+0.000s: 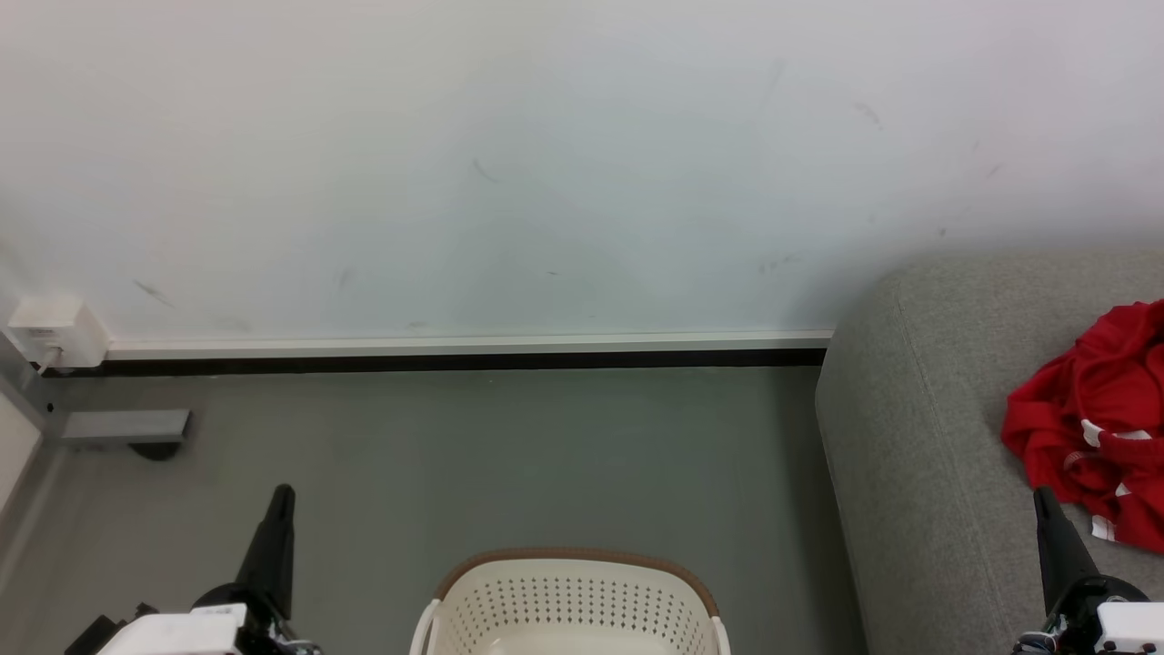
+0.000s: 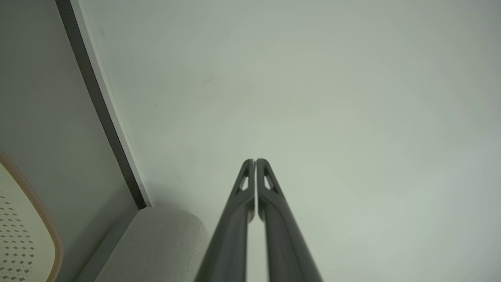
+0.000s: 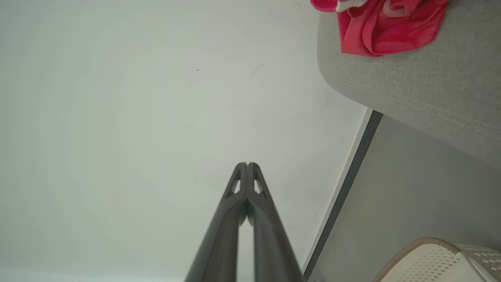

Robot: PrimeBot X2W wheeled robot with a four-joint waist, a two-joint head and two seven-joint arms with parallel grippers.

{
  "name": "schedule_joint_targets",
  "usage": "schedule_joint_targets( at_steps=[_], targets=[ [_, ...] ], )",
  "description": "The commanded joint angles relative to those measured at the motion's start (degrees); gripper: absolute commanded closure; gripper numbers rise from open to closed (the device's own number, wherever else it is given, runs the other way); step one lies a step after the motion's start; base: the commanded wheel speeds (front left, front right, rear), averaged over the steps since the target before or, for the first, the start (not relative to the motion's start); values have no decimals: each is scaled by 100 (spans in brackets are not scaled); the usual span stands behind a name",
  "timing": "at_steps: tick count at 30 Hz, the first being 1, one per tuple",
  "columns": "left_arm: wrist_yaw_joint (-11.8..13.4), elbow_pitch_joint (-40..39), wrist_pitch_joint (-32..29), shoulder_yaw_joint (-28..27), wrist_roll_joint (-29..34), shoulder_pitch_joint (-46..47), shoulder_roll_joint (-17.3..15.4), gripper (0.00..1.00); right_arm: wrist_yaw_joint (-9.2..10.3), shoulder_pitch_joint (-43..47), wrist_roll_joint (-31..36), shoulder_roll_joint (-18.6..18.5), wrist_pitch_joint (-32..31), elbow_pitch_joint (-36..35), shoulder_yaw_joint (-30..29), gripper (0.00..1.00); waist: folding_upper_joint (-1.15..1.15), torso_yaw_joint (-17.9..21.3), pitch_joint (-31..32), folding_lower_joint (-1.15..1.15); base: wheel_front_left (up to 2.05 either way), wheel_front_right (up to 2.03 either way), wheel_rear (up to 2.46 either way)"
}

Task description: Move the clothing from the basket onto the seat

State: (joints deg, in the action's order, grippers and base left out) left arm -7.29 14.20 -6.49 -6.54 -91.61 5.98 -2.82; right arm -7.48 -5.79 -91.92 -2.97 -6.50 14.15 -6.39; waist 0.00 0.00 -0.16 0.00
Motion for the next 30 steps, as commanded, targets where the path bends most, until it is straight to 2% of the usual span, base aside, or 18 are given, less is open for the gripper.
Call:
schedule_joint_targets(
  at_steps=[1, 30],
  targets=[
    [-39, -21, -32, -2, -121, 53, -10, 100, -2, -79, -72, 13, -24, -22, -37, 100, 0, 0, -2, 0, 0, 0, 0],
    [-40, -22, -30, -3, -115, 49, -11, 100, -2, -76, -51, 11, -25, -21, -38, 100, 0, 0, -2, 0, 0, 0, 0]
  ],
)
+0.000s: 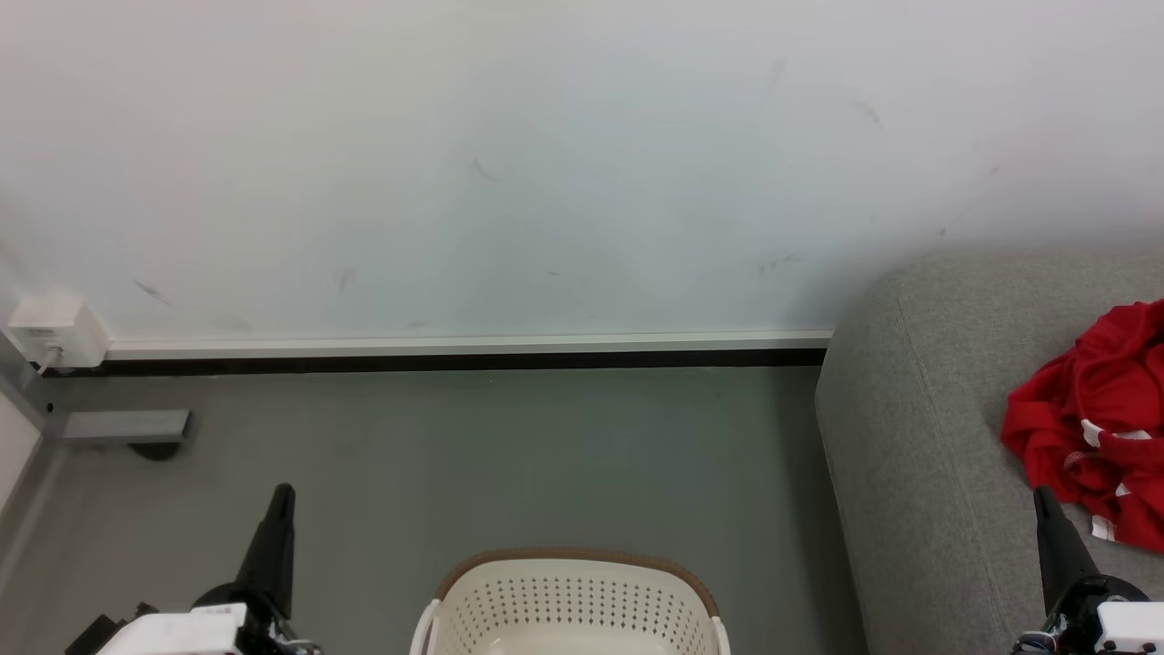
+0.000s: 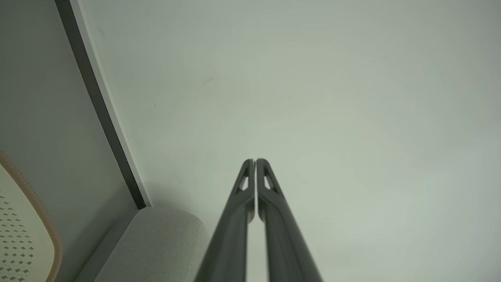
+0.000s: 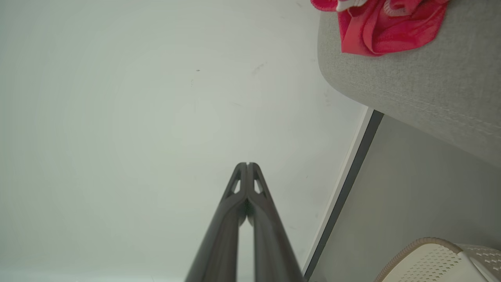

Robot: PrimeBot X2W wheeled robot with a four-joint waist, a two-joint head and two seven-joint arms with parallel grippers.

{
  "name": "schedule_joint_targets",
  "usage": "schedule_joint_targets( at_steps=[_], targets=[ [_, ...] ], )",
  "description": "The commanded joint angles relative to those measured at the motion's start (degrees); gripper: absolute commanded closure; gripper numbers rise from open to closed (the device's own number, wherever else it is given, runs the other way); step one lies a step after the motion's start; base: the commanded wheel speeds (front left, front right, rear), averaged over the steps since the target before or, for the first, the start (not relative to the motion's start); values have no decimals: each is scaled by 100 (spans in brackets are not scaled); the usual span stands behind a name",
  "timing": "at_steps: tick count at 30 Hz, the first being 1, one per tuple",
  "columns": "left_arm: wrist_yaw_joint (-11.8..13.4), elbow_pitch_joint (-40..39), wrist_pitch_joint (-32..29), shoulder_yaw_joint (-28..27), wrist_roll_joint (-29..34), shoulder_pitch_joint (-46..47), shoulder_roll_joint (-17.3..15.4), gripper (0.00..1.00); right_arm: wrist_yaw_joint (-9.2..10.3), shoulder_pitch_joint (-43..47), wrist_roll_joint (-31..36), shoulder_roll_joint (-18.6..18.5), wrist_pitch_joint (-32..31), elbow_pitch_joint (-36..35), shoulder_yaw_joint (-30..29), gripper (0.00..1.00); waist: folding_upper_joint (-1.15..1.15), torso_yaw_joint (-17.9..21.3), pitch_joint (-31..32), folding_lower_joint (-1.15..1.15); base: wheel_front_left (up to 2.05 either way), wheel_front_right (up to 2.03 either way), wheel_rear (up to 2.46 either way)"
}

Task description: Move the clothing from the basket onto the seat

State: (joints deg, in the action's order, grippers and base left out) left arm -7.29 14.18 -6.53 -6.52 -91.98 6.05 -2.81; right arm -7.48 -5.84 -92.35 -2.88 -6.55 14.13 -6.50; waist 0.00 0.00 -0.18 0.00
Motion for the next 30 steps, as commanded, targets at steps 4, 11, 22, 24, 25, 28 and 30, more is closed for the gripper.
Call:
schedule_joint_targets(
  at_steps=[4, 11, 22, 24, 25, 28, 30],
  targets=[
    [-40, -19, -25, -2, -77, 43, -12, 100, -2, -71, -8, 3, -19, -20, -26, 100, 0, 0, 0, 0, 0, 0, 0],
    [-40, -20, -25, -3, -78, 43, -12, 100, -2, -71, -8, 3, -19, -20, -27, 100, 0, 0, 0, 0, 0, 0, 0],
    [-39, -20, -25, -4, -78, 43, -12, 100, -2, -71, -7, 3, -20, -20, -28, 100, 0, 0, 0, 0, 0, 0, 0],
    [-39, -20, -24, -4, -78, 43, -12, 100, -2, -71, -6, 3, -20, -20, -28, 100, 0, 0, 0, 0, 0, 0, 0],
    [-39, -20, -24, -4, -78, 43, -12, 100, -2, -71, -6, 3, -20, -20, -28, 100, 0, 0, 0, 0, 0, 0, 0],
    [-39, -20, -24, -3, -78, 43, -12, 100, -2, -71, -6, 3, -20, -20, -28, 100, 0, 0, 0, 0, 0, 0, 0],
    [-40, -20, -24, -4, -78, 43, -12, 100, -2, -71, -6, 3, -20, -20, -28, 100, 0, 0, 0, 0, 0, 0, 0]
  ],
)
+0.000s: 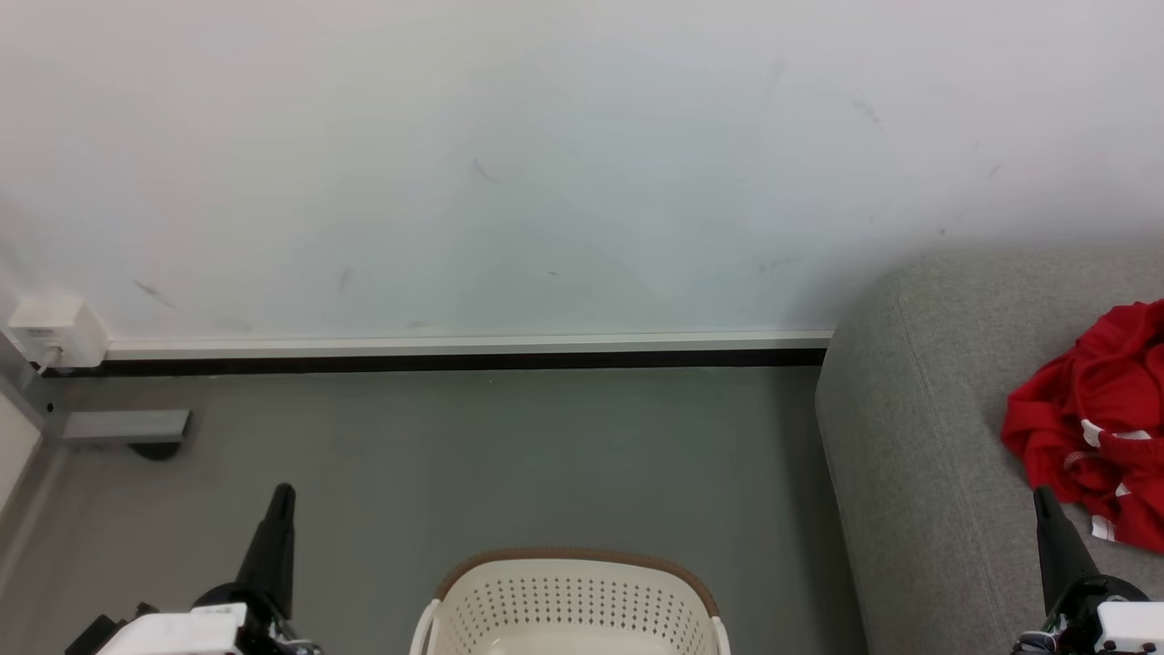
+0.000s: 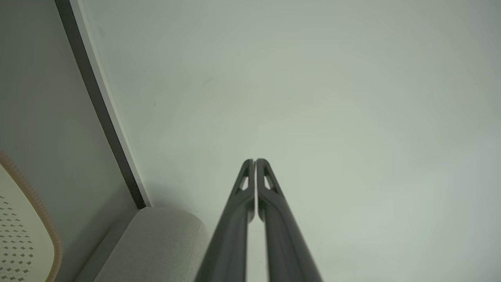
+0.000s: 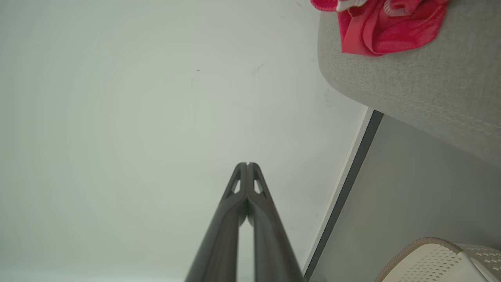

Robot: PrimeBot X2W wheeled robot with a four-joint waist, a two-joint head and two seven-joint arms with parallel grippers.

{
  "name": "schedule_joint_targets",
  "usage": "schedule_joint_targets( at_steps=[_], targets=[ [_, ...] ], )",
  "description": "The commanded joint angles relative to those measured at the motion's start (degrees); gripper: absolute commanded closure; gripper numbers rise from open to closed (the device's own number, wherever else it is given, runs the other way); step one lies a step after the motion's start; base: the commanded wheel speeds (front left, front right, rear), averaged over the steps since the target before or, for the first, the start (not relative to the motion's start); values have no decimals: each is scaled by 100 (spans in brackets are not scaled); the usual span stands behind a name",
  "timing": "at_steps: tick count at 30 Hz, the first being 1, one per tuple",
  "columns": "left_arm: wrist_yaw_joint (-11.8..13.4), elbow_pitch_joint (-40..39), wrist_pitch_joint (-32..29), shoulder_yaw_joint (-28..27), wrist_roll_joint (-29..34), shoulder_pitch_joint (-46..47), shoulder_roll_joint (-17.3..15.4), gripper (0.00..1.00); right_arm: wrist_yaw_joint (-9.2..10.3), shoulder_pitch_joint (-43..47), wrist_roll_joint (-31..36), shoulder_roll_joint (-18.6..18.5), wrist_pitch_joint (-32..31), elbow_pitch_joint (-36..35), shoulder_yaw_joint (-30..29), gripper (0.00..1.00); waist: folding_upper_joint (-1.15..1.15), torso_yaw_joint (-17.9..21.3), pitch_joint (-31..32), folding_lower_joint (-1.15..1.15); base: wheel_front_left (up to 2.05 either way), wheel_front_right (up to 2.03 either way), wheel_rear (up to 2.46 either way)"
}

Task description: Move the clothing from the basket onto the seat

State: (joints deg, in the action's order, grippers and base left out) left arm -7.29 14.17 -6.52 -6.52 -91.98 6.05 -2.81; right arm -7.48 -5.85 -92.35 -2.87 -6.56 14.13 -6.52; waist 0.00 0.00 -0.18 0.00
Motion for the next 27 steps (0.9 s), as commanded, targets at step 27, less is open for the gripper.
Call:
schedule_joint_targets(
  at_steps=[27],
  targets=[
    [-39, -20, -25, -3, -79, 41, -12, 100, -2, -70, -5, 2, -21, -20, -26, 100, 0, 0, 0, 0, 0, 0, 0]
  ],
)
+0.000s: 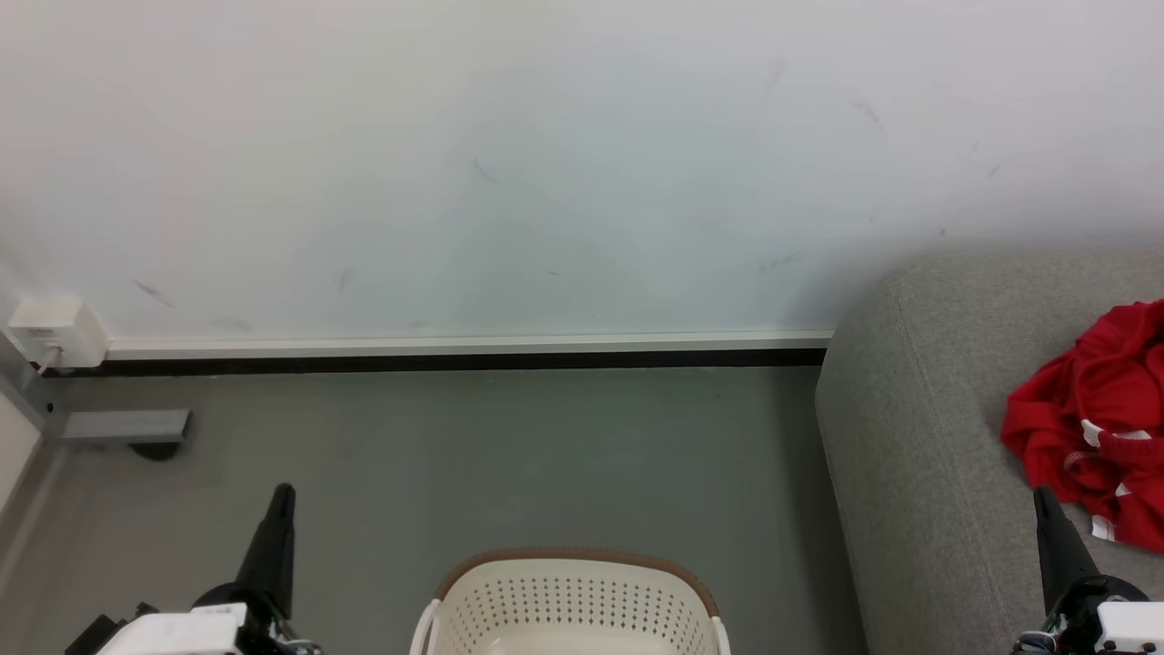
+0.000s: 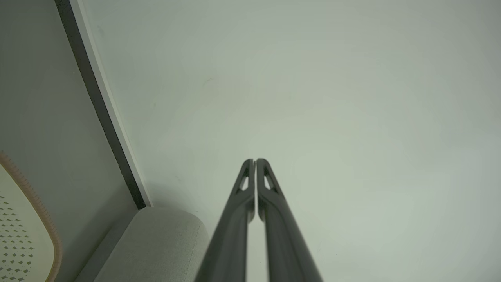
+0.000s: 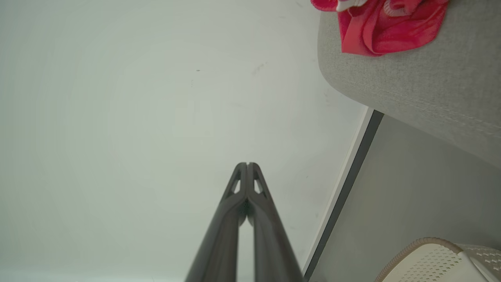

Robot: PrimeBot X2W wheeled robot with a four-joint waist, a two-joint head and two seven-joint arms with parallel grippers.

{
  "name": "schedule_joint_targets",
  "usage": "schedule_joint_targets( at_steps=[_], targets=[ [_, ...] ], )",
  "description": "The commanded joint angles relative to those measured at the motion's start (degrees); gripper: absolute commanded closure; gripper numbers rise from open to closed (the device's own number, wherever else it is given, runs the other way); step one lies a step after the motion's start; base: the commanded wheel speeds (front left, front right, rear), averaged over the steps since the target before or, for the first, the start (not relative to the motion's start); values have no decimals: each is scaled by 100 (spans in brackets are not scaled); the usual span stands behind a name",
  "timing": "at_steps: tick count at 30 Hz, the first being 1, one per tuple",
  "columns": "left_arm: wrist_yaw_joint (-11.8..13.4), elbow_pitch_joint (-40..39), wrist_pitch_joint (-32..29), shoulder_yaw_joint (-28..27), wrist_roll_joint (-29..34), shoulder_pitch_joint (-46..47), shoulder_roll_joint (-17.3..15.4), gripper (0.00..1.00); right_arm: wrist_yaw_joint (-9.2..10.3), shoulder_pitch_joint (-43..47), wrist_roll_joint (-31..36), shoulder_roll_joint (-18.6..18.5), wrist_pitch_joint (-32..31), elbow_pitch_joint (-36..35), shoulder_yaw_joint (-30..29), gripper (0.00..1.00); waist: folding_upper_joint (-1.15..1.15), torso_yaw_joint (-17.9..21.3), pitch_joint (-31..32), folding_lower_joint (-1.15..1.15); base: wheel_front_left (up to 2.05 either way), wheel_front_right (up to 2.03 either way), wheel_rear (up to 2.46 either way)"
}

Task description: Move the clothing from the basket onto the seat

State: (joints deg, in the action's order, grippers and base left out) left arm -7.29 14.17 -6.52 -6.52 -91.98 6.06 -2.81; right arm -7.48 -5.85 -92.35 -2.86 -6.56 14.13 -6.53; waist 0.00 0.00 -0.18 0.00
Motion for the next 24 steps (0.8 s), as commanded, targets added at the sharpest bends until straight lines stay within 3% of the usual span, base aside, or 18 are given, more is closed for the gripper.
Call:
schedule_joint_targets(
  at_steps=[1, 24],
  targets=[
    [-39, -20, -25, -3, -79, 41, -12, 100, -2, -70, -5, 1, -21, -20, -25, 100, 0, 0, 0, 0, 0, 0, 0],
    [-39, -21, -24, -2, -79, 41, -12, 100, -2, -70, -4, 2, -21, -20, -26, 100, 0, 0, 0, 0, 0, 0, 0]
  ],
)
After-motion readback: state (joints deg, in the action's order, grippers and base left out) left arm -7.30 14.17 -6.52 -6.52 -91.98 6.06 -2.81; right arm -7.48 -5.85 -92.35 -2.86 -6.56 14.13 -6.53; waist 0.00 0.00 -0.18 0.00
